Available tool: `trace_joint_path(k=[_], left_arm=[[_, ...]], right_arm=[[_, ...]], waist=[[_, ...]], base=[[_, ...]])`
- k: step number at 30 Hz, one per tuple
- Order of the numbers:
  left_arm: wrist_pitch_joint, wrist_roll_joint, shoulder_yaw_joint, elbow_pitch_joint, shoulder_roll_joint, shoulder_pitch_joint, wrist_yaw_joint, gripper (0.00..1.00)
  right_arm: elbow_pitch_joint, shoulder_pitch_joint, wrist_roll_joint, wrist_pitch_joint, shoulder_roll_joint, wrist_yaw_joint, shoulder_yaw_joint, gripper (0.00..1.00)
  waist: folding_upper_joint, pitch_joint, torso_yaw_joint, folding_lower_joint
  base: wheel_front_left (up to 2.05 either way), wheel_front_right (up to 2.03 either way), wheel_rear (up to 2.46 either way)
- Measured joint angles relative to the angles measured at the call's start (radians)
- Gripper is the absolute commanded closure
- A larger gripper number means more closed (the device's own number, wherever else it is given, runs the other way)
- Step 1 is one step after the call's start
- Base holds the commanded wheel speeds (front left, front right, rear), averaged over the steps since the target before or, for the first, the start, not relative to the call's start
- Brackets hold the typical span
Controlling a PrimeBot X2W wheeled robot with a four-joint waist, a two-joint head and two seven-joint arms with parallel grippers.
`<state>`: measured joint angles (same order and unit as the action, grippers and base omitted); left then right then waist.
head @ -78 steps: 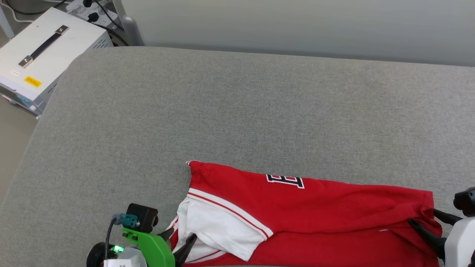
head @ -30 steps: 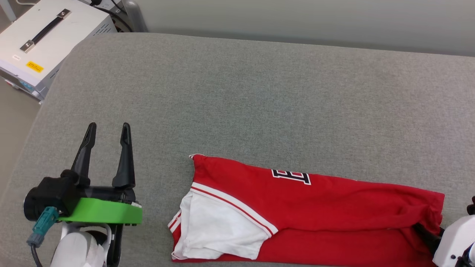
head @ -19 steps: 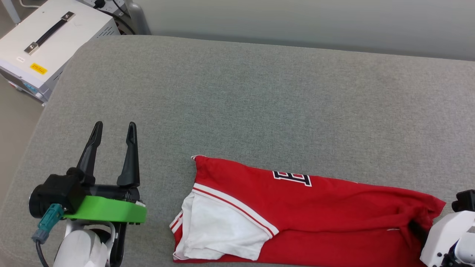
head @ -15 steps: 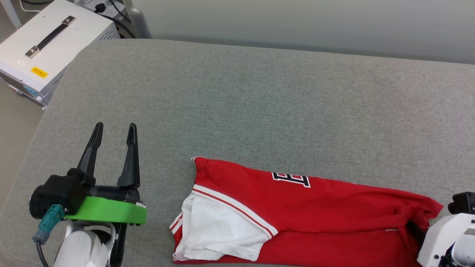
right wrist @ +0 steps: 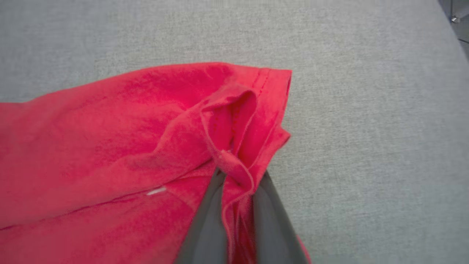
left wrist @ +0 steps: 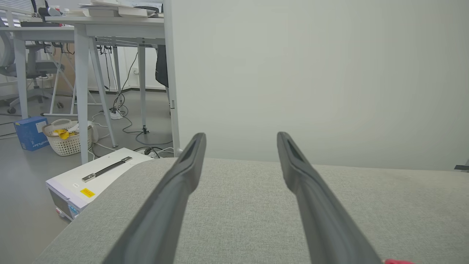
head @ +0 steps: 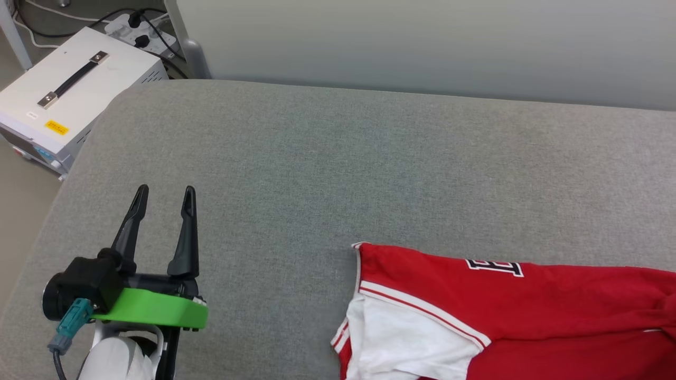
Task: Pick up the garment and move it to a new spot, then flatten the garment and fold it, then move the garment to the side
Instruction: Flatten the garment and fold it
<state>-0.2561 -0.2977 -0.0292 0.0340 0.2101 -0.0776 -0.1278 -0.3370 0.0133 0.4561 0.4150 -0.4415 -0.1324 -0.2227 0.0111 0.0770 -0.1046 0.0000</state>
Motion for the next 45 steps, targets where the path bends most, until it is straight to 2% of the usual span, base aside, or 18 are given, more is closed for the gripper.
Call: trace_joint_path(k=[7,18,21,28,34,37,45], left_arm=[[0.000,0.000,-0.003,0.000,0.000,0.038,0.000,0.00],[0.000,0.000,-0.006,0.008,-0.003,0.072,0.000,0.00],[0.000,0.001,-0.011,0.010,-0.006,0.076,0.000,0.00],[0.000,0.004,-0.001,0.021,-0.017,0.084,0.000,0.00],[0.000,0.007,-0.001,0.022,-0.021,0.097,0.000,0.00],[0.000,0.007,-0.003,0.022,-0.021,0.097,0.000,0.00],[0.000,0.009,-0.028,0.023,-0.019,0.097,0.000,0.00]], right_arm=[[0.021,-0.021,-0.015,0.000,0.014,0.001,-0.022,1.00],[0.299,-0.101,0.026,0.102,0.100,0.001,0.076,1.00],[0.362,-0.106,0.040,0.142,0.138,0.001,0.110,1.00],[0.440,-0.116,0.077,0.225,0.288,0.001,0.176,1.00],[0.453,-0.114,0.103,0.226,0.378,0.001,0.254,1.00],[0.436,-0.110,0.148,0.205,0.389,0.001,0.296,1.00],[0.290,-0.029,0.269,0.051,0.392,0.001,0.424,1.00]], waist=[[0.0000,-0.038,0.013,0.0000],[0.0000,-0.085,0.035,0.0000],[0.0000,-0.088,0.034,0.0000],[0.0000,-0.091,0.017,0.0000],[0.0000,-0.095,-0.003,0.0000],[0.0000,-0.098,-0.015,0.0000],[0.0000,-0.098,-0.045,0.0000]], base=[[0.00,0.00,0.00],[0.00,0.00,0.00],[0.00,0.00,0.00],[0.00,0.00,0.00],[0.00,0.00,0.00],[0.00,0.00,0.00],[0.00,0.00,0.00]])
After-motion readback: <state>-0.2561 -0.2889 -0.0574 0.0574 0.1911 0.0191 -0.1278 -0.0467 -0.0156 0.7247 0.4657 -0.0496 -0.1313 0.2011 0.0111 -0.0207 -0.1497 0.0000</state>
